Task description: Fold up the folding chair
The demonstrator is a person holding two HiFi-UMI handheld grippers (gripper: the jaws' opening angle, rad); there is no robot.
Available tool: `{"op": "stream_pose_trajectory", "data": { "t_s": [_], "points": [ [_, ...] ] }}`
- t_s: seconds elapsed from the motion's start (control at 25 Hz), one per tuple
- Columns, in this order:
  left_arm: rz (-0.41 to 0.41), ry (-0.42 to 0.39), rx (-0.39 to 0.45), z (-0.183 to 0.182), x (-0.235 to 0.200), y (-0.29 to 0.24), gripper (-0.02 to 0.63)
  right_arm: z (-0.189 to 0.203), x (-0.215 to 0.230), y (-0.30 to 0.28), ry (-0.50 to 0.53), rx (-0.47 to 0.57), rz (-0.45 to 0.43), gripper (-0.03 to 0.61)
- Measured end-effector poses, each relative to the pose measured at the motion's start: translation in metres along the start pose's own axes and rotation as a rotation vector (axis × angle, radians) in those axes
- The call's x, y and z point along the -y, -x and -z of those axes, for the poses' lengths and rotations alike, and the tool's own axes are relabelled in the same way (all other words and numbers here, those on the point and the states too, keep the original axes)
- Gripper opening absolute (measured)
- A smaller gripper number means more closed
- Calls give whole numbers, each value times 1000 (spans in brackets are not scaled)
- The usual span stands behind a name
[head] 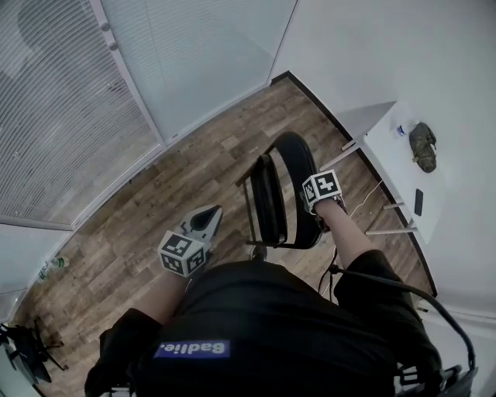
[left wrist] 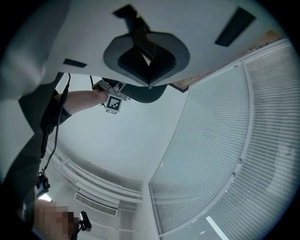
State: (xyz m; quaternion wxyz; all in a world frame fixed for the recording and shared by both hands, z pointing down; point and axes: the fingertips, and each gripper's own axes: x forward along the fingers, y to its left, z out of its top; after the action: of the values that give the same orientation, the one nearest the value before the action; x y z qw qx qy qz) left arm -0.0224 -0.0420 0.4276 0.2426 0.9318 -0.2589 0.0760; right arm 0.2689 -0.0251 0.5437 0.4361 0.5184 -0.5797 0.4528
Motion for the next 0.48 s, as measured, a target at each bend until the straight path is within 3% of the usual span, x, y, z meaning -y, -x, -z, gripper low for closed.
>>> {"op": "stream_pose_trajectory", "data": {
  "t_s": [0.48],
  "points": [
    [-6,-12,-2,-4,6,2,5,0,-1,2,0,4,-1,67]
  ]
}}
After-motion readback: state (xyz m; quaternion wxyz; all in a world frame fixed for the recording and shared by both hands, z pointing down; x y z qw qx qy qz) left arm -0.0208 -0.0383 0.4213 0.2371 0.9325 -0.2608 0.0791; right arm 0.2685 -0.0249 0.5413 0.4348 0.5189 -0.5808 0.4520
